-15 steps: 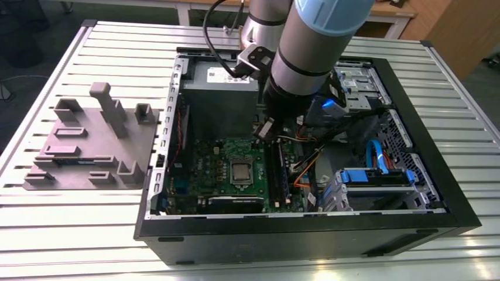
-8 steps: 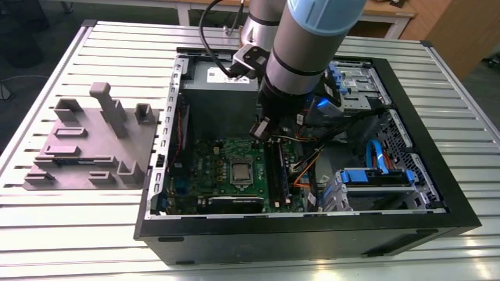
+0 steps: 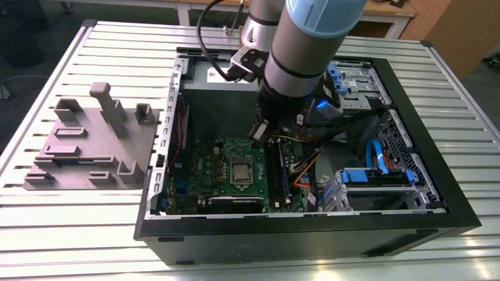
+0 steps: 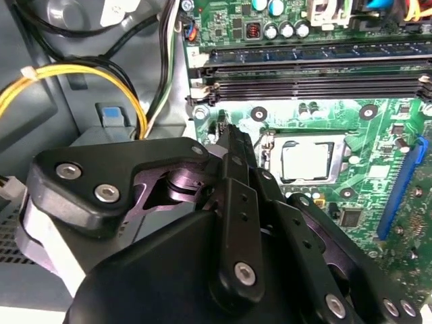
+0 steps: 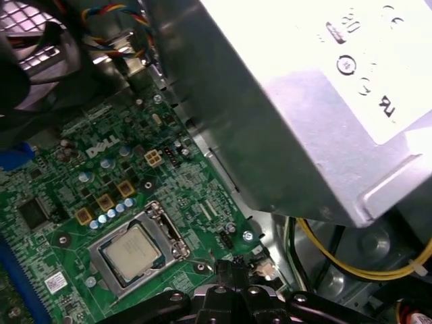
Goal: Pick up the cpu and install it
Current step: 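Install the first cpu locking lever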
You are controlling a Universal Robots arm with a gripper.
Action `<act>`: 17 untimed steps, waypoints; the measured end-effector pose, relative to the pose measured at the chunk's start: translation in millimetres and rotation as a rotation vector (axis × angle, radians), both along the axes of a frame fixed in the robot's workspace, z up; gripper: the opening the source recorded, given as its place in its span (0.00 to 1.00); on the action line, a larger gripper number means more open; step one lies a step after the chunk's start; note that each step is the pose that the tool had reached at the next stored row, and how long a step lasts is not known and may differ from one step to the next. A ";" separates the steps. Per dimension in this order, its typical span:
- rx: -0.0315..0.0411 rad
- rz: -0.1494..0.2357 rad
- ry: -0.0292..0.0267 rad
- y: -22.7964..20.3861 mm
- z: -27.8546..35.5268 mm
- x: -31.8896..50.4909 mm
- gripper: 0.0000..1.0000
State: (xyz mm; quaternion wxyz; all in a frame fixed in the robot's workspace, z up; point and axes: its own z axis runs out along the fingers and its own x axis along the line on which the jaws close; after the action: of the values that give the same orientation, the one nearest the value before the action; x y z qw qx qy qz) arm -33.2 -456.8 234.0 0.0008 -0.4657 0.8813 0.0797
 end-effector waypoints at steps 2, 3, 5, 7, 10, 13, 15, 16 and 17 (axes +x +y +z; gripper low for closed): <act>0.0000 0.005 0.0000 -2.5 0.0 -0.9 0.10; 0.0000 0.006 0.0000 -4.2 0.0 -1.0 0.10; 0.0002 0.008 0.0000 -8.0 -0.1 -1.2 0.10; 0.0000 0.010 0.0000 -11.8 -0.1 -1.6 0.10; 0.0009 0.017 -0.0008 -15.1 -0.1 -3.0 0.10; 0.0014 0.033 -0.0017 -16.2 -0.1 -4.7 0.10; 0.0014 0.053 -0.0018 -16.5 -0.2 -5.1 0.10; 0.0013 0.068 -0.0016 -16.5 -0.2 -5.2 0.10; 0.0014 0.083 -0.0017 -16.5 -0.5 -5.3 0.10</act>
State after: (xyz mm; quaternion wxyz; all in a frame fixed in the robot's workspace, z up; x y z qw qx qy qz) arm -38.5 -473.3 233.5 -0.0014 -0.5020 0.8612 0.0799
